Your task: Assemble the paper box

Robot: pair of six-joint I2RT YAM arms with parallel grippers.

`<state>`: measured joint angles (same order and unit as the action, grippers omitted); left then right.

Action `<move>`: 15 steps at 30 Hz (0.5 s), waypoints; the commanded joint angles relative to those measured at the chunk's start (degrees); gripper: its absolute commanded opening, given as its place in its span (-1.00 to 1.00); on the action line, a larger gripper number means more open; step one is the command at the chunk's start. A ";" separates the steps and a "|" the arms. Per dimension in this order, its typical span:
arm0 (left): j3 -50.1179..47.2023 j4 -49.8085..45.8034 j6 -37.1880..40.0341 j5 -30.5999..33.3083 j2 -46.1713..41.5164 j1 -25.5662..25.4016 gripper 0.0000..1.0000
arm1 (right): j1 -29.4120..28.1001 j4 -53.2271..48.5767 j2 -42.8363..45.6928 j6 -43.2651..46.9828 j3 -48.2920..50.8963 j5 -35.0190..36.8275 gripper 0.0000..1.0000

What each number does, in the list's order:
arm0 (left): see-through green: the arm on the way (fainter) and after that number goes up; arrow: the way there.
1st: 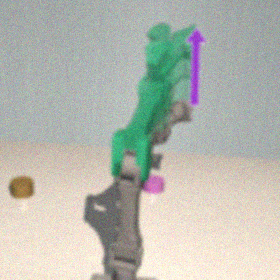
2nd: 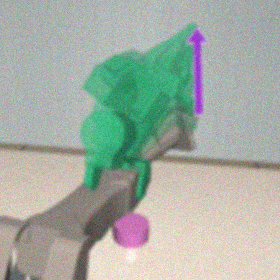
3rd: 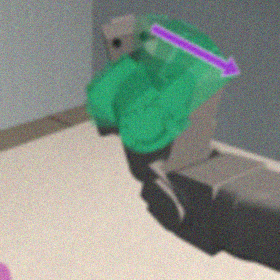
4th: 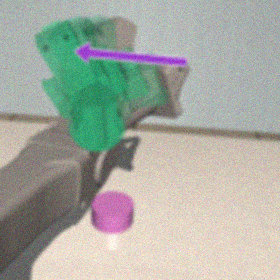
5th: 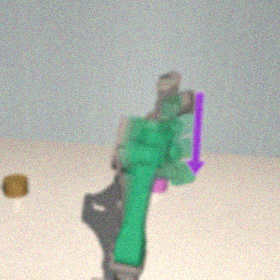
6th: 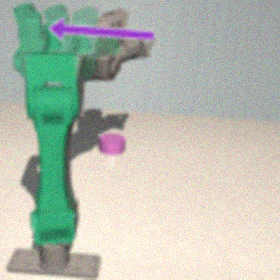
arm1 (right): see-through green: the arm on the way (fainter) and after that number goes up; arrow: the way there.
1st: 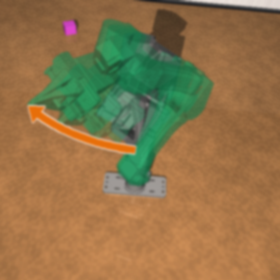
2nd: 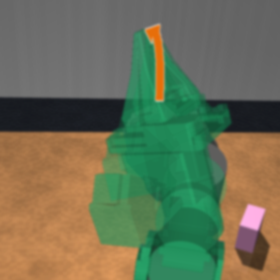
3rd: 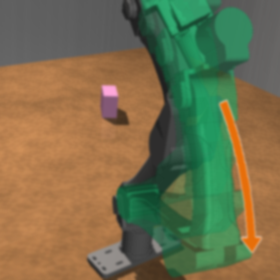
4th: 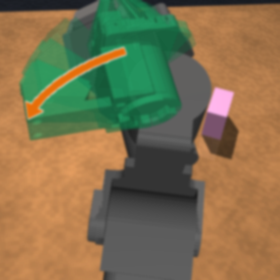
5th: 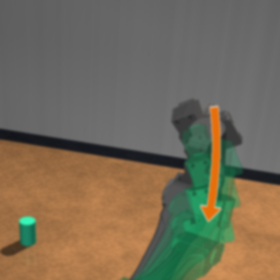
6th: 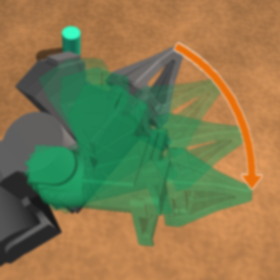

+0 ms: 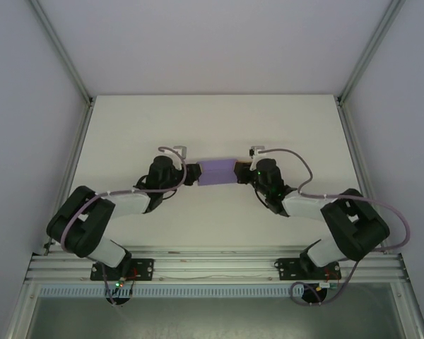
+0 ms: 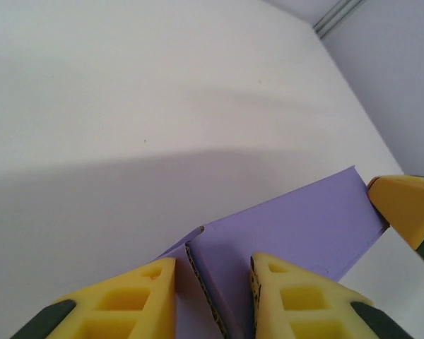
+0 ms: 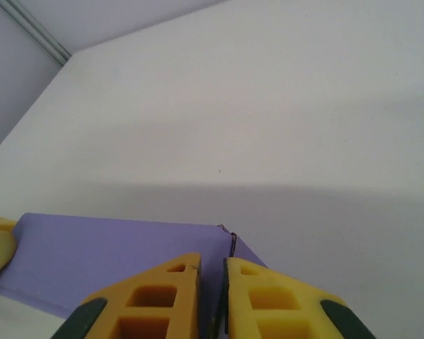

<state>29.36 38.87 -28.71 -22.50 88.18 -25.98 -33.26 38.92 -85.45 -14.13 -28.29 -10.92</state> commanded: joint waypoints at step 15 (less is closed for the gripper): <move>12.77 -35.96 3.58 13.09 -5.89 -2.41 0.89 | -0.44 -35.38 8.60 1.65 -13.19 -3.63 -0.10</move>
<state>37.78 18.52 -26.61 -13.98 84.31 -27.75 -33.21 16.47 -79.40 -13.06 -36.97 -12.93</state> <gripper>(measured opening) 0.920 0.436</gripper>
